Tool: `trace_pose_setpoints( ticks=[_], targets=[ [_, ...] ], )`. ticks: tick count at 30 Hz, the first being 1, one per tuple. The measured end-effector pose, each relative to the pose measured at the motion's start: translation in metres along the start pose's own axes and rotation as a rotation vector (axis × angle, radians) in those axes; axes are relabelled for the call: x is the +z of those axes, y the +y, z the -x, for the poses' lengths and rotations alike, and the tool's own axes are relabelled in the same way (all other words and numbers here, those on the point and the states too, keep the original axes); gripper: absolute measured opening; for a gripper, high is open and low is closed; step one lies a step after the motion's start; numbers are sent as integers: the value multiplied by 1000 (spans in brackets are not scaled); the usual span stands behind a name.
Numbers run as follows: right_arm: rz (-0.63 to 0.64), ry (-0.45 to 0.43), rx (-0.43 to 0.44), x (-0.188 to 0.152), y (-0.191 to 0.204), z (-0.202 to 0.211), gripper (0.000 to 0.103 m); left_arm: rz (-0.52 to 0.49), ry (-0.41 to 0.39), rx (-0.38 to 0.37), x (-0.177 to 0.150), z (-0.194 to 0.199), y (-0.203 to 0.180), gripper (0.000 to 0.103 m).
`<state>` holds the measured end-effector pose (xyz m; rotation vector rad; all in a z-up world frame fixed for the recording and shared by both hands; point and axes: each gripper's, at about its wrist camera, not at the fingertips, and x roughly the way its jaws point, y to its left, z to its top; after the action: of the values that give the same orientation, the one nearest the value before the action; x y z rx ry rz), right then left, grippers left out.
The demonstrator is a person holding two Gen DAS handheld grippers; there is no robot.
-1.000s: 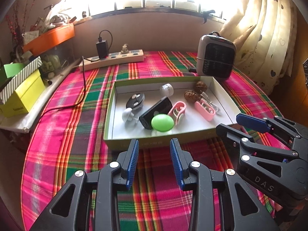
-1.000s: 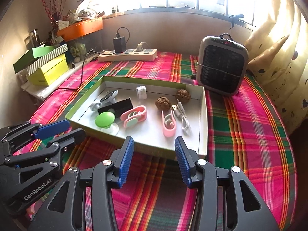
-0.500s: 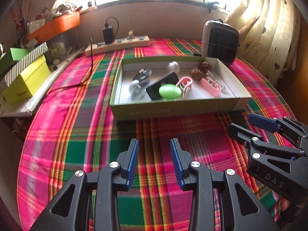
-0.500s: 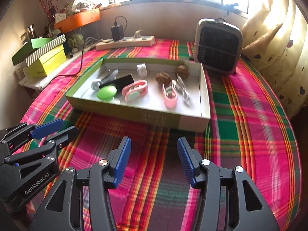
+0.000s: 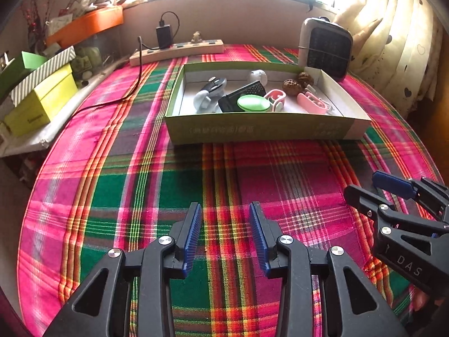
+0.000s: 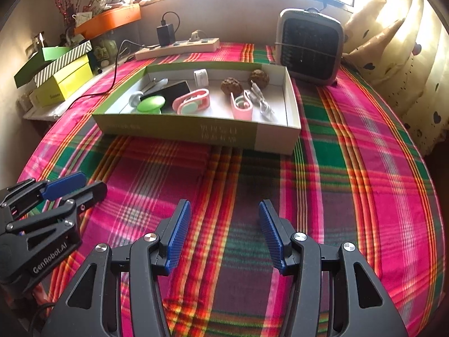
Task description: Organize objects
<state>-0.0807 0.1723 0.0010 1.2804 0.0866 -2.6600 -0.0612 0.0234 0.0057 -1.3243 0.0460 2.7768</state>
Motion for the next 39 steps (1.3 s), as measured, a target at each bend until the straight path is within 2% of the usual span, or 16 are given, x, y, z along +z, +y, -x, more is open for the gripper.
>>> trace_pose_setpoints(
  ticks=[5,15,24,30,39],
  targets=[
    [-9,-2,-7,-3,-2,2,52,4,-9,6,-3,1,-1,37],
    [-19,0,-16,-5,-4,2,61,10,-13,2,-2,0,1,44],
    [-6,9,-35,-7,-1,1,68,2,-12,10,-2,-1,-1,46],
    [-21,17,-51,-7,-3,0,78,3,-12,9,-2,-1,-1,46],
    [-19,19,-50,-7,-3,-1,80,2,-12,10,-2,-1,-1,46]
  ],
)
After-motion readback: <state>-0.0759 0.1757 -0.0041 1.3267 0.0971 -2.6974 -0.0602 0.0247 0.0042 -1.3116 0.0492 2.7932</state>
